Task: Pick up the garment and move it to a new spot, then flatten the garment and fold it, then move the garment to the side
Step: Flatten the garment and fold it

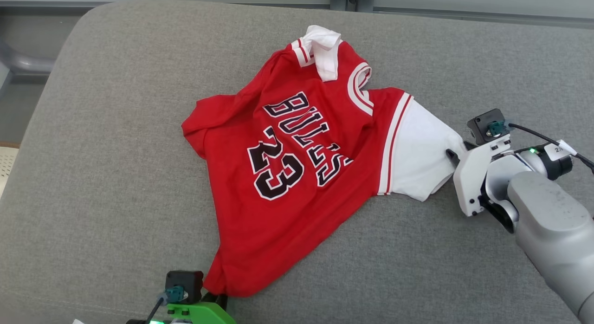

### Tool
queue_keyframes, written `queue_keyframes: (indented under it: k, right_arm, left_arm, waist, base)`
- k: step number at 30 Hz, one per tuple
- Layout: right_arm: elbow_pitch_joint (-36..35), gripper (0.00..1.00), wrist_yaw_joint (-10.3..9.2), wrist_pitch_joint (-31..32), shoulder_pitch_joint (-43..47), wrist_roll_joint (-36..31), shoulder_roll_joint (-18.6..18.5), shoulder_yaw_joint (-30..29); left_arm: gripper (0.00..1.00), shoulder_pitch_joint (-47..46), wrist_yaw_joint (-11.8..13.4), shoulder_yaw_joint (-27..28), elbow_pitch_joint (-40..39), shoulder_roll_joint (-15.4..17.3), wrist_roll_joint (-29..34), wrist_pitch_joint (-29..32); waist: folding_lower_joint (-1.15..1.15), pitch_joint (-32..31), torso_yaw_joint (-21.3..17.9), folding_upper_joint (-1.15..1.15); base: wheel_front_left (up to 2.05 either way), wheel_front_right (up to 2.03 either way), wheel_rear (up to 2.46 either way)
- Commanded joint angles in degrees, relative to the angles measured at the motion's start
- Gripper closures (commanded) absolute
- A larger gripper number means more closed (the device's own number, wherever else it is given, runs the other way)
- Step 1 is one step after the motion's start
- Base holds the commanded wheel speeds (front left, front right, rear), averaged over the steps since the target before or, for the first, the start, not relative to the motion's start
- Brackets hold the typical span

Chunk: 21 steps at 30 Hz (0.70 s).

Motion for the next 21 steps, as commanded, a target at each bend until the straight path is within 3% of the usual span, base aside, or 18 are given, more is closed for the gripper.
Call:
queue_keyframes:
  k: [1, 6, 10, 16, 21]
  right_arm:
    - [0.68, 1.00, 0.05, 1.30, 3.32, 1.48, 0.80, 1.20]
    - [-3.20, 1.00, 0.04, -1.29, 4.22, 7.92, -0.77, -0.80]
    - [-9.99, 1.00, 0.02, -3.82, 6.71, 17.37, -1.69, -5.44]
    - [-30.66, 1.00, 0.02, -4.36, 14.64, 36.31, -6.78, -16.49]
    - [-43.81, 1.00, 0.03, -3.91, 20.30, 42.65, -12.08, -25.87]
  left_arm:
    - [1.00, -0.94, -0.48, -0.36, 1.59, -0.27, -0.49, -0.26]
    - [1.00, -2.24, -1.00, 0.77, 1.38, -0.27, -2.33, -2.68]
    - [1.00, -0.94, -1.29, 2.66, -2.95, -0.23, -4.90, -4.32]
    - [1.00, 2.09, -2.51, 5.66, -19.17, 1.50, -9.67, -3.50]
    - [1.00, 3.67, -2.10, 8.54, -32.48, 4.58, -12.49, 1.50]
  waist:
    - [0.00, -0.93, 0.20, 0.00]
    - [0.00, -3.97, -0.10, 0.00]
    - [0.00, -7.20, -1.50, 0.00]
    - [0.00, -11.90, -4.89, 0.00]
    - [0.00, -13.58, -7.88, 0.00]
  base:
    - [0.00, 0.00, 0.00]
    - [0.00, 0.00, 0.00]
    - [0.00, 0.00, 0.00]
    - [0.00, 0.00, 0.00]
    - [0.00, 0.00, 0.00]
